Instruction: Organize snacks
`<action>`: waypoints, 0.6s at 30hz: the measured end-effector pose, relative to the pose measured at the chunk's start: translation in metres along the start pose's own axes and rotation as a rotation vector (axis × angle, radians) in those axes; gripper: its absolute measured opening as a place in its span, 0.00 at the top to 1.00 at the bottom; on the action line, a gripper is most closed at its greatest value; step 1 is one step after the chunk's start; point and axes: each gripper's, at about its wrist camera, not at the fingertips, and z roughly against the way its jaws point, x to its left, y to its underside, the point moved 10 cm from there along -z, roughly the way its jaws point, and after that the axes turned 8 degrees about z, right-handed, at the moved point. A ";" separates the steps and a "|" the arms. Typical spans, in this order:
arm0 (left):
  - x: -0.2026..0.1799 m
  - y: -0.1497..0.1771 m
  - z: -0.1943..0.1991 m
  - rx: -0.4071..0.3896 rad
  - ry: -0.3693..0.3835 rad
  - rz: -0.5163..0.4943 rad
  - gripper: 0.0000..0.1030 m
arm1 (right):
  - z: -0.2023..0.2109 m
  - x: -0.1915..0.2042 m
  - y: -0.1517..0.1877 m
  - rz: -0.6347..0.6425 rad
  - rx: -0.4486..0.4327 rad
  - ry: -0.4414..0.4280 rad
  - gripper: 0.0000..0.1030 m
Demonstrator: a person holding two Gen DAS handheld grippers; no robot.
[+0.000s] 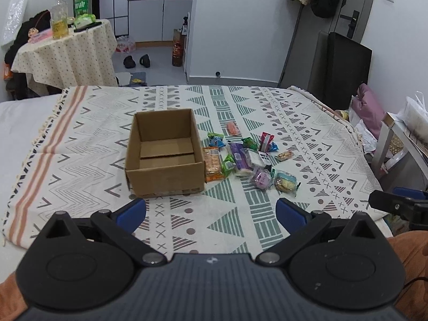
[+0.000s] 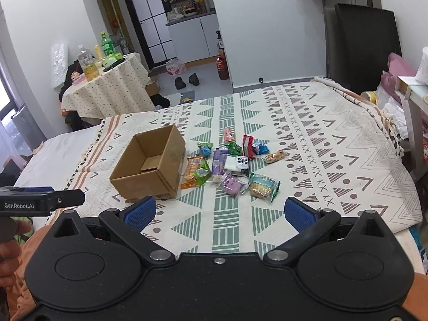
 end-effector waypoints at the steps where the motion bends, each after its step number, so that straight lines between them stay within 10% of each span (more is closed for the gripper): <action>1: -0.002 0.000 -0.004 0.005 0.006 0.001 0.00 | -0.003 -0.003 0.000 -0.004 0.003 0.000 0.00; 18: -0.032 -0.010 -0.076 0.049 0.053 0.034 0.02 | -0.066 -0.050 -0.008 -0.079 0.047 -0.030 0.00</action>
